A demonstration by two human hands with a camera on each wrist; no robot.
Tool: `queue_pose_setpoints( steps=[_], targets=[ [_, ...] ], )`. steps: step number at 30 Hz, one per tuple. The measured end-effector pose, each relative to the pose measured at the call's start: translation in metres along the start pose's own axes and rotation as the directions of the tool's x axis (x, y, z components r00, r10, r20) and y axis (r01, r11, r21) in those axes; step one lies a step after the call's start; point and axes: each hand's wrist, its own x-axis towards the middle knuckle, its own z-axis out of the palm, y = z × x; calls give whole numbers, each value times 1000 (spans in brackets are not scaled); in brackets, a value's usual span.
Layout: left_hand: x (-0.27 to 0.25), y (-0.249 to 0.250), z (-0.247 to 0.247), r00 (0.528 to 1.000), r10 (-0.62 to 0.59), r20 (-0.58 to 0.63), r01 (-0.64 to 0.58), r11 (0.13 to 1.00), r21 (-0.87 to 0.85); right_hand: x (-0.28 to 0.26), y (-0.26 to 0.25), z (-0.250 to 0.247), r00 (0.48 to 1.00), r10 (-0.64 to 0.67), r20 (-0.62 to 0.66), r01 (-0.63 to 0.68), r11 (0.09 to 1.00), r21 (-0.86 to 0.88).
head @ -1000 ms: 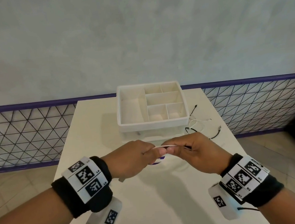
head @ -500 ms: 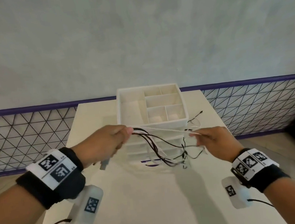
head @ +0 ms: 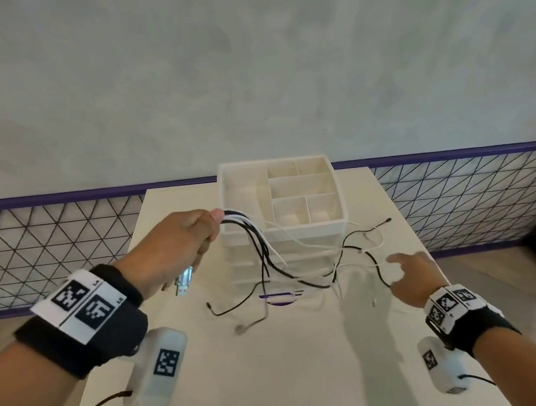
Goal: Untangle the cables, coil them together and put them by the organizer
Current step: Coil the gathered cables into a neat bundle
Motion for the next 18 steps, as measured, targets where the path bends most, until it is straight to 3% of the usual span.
queue_pose_setpoints(
  steps=[2, 4, 5, 7, 9, 11, 14, 16, 18],
  targets=[
    [0, 2, 12, 998, 12, 59, -17, 997, 80, -20, -38, -14, 956, -256, -143, 278, 946, 166],
    [0, 10, 24, 992, 26, 125, -46, 986, 162, -53, -86, -31, 794, -546, -268, 608, 700, 374],
    [-1, 15, 30, 986, 32, 161, -65, 978, 199, -68, -110, -35, 712, -659, -243, 690, 593, 414],
    [-1, 22, 37, 969, 60, 241, -117, 966, 232, -86, -147, -36, 610, -783, -124, 729, 492, 476],
    [-4, 19, 28, 969, 65, 237, -120, 967, 225, -90, -173, -27, 571, -819, -59, 700, 448, 557],
    [-6, 13, 22, 969, 36, 245, -89, 975, 206, -86, -168, -25, 568, -820, -71, 696, 432, 573],
    [-11, 1, 17, 964, -24, 265, -32, 978, 205, -79, -145, -21, 541, -836, -89, 764, 445, 467],
    [-13, -3, 15, 967, -13, 254, -43, 976, 214, -76, -135, -21, 515, -854, -81, 813, 456, 363],
    [-14, -2, 14, 976, 27, 217, -75, 973, 219, -74, -132, -24, 490, -859, -151, 858, 444, 259]
  ],
)
